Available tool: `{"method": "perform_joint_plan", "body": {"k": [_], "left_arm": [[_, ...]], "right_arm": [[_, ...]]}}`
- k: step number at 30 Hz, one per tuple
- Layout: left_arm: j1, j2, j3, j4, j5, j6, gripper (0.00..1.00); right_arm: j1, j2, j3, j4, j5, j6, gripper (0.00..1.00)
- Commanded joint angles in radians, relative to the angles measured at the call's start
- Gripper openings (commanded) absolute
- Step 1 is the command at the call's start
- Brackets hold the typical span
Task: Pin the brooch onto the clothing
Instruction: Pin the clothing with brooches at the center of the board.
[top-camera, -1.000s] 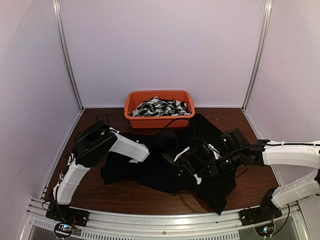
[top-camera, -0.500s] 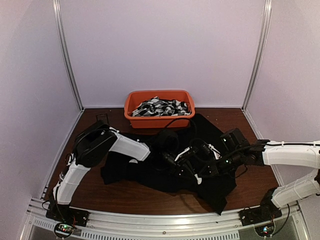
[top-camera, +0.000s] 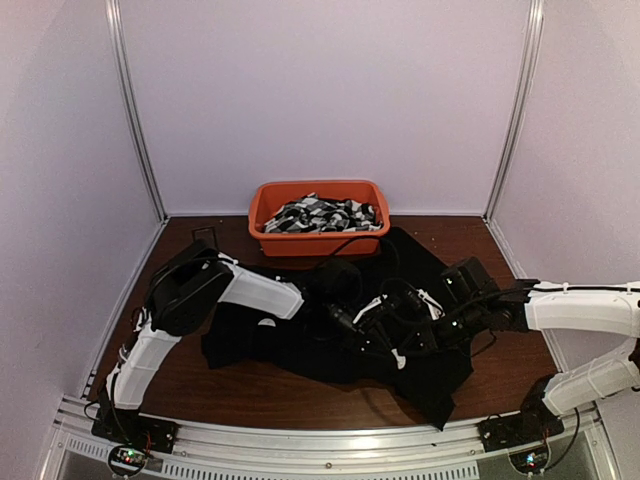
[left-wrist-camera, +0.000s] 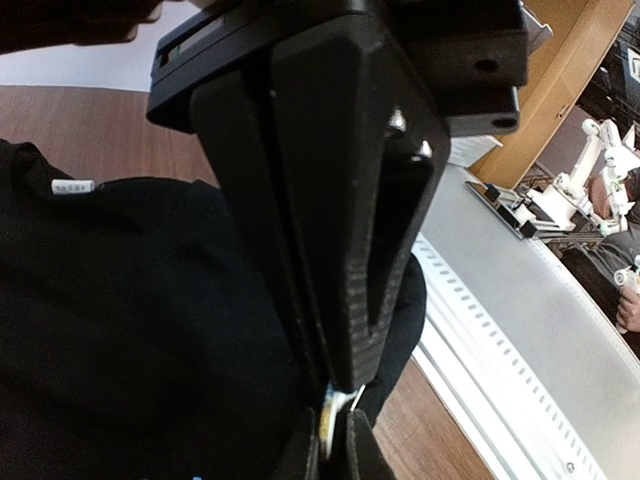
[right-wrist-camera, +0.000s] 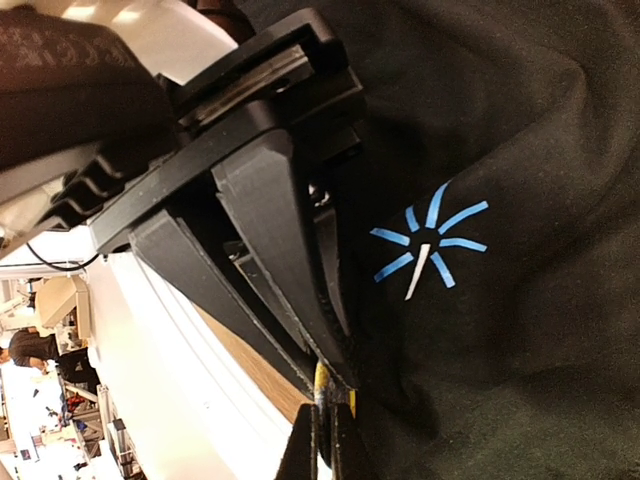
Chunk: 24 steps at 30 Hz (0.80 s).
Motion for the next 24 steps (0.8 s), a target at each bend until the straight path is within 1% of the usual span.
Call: {"method": "perform_joint_plan", "body": {"k": [1,3,4,6,8,10,12,14,19,21,24], "left_arm": [[-0.021,0.024,0.035,0.011,-0.111,-0.003,0.0],[-0.02,0.026,0.028,0.042,-0.111,-0.036,0.0],[-0.019,0.026,0.015,0.079,-0.111,-0.078,0.0],[-0.017,0.027,-0.017,0.224,-0.099,-0.171,0.0],[-0.016,0.033,-0.034,0.309,-0.076,-0.239,0.0],[-0.017,0.037,-0.027,0.299,-0.07,-0.239,0.0],[-0.017,0.035,-0.015,0.243,-0.068,-0.199,0.0],[-0.017,0.034,0.01,0.145,-0.063,-0.13,0.0],[-0.017,0.024,0.09,-0.151,-0.118,0.092,0.0],[-0.017,0.02,0.11,-0.22,-0.156,0.124,0.0],[-0.018,0.019,0.126,-0.255,-0.19,0.13,0.0]], "right_arm": [[-0.009,-0.021,0.009,0.034,0.031,0.044,0.0],[-0.008,-0.027,0.008,0.04,0.035,0.052,0.0],[-0.008,-0.03,0.007,0.043,0.04,0.055,0.0],[-0.008,-0.034,0.005,0.049,0.047,0.062,0.0],[-0.008,-0.035,0.003,0.052,0.049,0.065,0.0],[-0.008,-0.035,0.003,0.05,0.05,0.065,0.0],[-0.007,-0.036,0.007,0.045,0.052,0.065,0.0],[-0.007,-0.036,0.013,0.034,0.056,0.061,0.0],[-0.008,-0.027,0.028,0.004,0.075,0.051,0.0],[-0.008,-0.019,0.031,-0.001,0.079,0.049,0.0],[-0.008,-0.011,0.035,-0.003,0.082,0.047,0.0]]}}
